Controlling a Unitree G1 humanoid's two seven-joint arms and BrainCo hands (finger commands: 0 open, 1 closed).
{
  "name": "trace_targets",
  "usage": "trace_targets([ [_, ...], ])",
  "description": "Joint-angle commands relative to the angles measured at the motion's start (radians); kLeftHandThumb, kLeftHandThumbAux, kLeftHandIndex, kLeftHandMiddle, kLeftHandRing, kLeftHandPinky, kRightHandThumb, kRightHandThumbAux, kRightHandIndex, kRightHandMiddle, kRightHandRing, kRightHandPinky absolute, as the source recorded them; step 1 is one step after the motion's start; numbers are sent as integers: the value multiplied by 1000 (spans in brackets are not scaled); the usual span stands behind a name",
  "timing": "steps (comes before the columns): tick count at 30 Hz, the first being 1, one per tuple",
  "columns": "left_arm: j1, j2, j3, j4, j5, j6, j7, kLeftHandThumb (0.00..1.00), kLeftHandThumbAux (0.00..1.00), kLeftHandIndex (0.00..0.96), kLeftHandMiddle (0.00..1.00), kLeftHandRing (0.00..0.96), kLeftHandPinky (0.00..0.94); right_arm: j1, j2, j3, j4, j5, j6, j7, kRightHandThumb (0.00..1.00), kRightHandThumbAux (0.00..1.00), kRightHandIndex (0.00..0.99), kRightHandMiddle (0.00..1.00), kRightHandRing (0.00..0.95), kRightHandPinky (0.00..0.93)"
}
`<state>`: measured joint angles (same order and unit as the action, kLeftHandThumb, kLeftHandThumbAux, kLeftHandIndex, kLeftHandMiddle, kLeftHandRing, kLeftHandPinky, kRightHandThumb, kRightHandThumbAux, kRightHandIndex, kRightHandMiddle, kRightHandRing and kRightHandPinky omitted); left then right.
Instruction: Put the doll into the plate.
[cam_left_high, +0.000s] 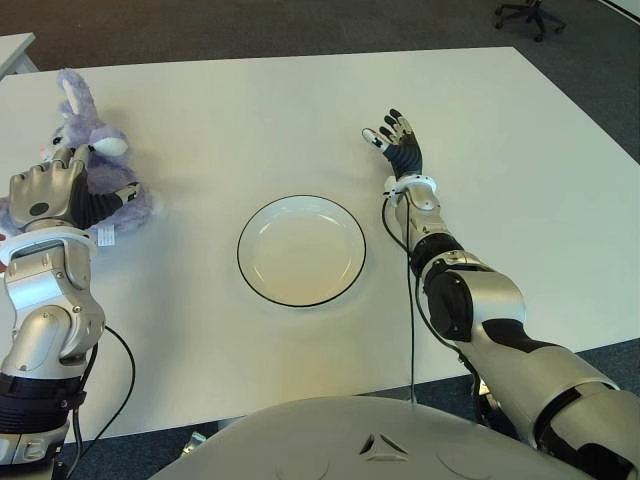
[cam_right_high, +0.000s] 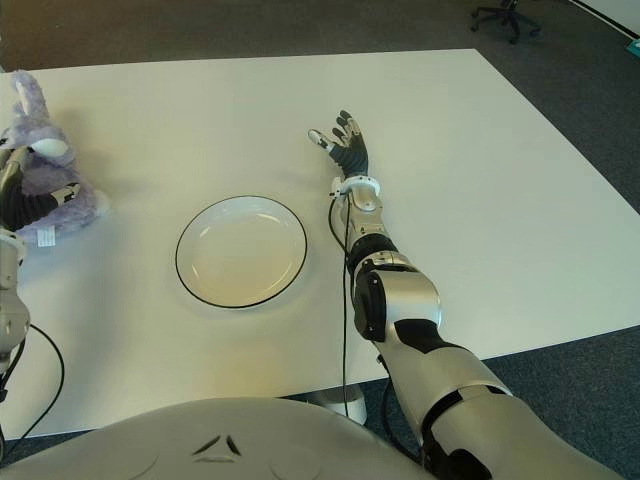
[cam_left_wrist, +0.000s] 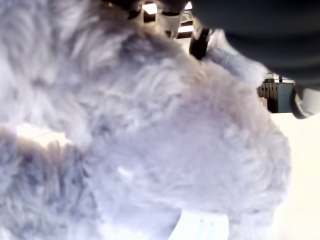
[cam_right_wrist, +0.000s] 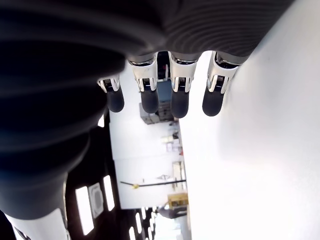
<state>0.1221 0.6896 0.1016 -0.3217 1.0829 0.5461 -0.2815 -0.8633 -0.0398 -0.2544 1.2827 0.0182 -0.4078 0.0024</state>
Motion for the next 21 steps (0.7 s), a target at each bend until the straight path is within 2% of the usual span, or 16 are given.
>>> trace_targets([
  [1, -14, -9, -22, 55, -8, 8, -36, 239, 263, 4, 197, 302, 386, 67, 2, -13, 51, 13, 79, -2, 102, 749, 49, 82, 81, 110],
  [9, -38, -2, -30, 128, -27, -9, -16, 243, 264, 13, 197, 295, 396, 65, -1, -15, 51, 15, 77, 2, 98, 749, 49, 80, 79, 105],
  [13, -53, -3, -34, 158, -35, -20, -6, 269, 264, 18, 200, 295, 365, 65, -2, -16, 51, 17, 79, 3, 93, 749, 49, 78, 77, 102],
  [17, -63, -3, -33, 177, -44, -35, 2, 327, 259, 26, 220, 294, 328, 64, -4, -15, 51, 17, 79, 4, 90, 749, 50, 78, 77, 103],
  [18, -64, -3, -33, 180, -47, -39, 5, 368, 252, 28, 224, 282, 303, 64, -4, -15, 51, 17, 79, 4, 90, 750, 50, 79, 78, 107],
  [21, -68, -2, -33, 193, -54, -50, 14, 395, 245, 32, 231, 279, 296, 64, -4, -16, 51, 18, 78, 5, 90, 751, 50, 77, 77, 106],
])
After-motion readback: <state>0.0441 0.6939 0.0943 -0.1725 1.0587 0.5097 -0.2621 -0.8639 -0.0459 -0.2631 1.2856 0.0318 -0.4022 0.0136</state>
